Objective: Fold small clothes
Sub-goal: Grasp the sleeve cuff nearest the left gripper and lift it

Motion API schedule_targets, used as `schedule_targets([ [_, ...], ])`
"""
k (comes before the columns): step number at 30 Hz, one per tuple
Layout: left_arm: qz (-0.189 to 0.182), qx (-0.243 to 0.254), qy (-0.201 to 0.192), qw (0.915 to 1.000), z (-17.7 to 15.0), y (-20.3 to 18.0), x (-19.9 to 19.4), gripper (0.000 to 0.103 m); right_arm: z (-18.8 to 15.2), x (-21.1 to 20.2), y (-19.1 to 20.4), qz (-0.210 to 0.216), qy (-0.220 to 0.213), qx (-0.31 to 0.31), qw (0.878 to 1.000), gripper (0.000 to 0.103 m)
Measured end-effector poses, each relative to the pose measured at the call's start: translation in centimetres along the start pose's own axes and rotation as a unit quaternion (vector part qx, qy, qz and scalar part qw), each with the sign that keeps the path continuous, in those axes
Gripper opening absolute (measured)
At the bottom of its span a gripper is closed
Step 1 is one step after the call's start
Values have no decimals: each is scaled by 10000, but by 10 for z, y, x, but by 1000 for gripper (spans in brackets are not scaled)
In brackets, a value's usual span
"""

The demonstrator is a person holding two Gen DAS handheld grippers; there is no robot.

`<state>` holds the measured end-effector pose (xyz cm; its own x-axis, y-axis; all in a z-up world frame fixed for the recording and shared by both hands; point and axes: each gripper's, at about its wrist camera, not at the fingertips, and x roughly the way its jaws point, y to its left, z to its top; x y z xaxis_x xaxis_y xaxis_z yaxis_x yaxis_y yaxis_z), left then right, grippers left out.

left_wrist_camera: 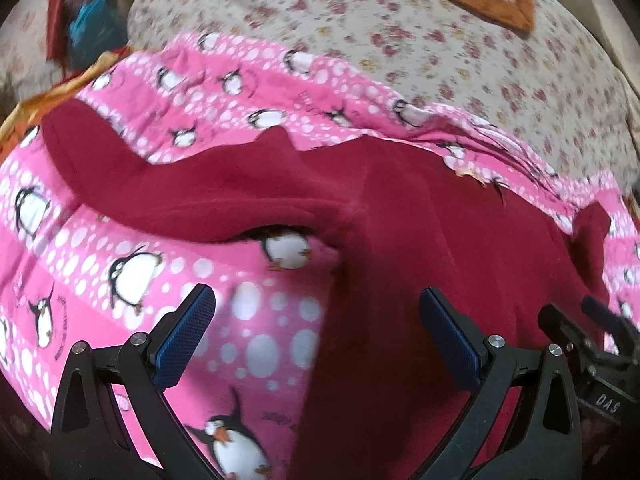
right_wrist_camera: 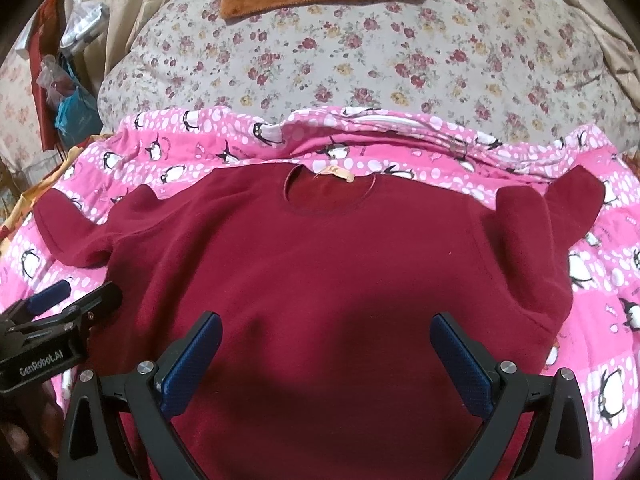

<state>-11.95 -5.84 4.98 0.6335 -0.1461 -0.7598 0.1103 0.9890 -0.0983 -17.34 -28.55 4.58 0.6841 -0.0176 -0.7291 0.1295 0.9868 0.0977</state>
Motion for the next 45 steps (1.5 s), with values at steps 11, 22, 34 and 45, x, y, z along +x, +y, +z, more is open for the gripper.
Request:
schedule_targets([
  [11,841,-464,-142,9953,48,75,-11,102,17,-8,20,209,129,-151,9996,103],
  [22,1868,-1203,-143,9749,100,192,16,101,12,5,43,468,368,-402,9974,103],
  [34,1900,-1592,-59,9688,122,230,51,31,5,12,44,529,540,-388,9964,103],
  [45,618,-1857,-116,9806,124,215,24,8,4,13,42,544,567,-328,9964,103],
])
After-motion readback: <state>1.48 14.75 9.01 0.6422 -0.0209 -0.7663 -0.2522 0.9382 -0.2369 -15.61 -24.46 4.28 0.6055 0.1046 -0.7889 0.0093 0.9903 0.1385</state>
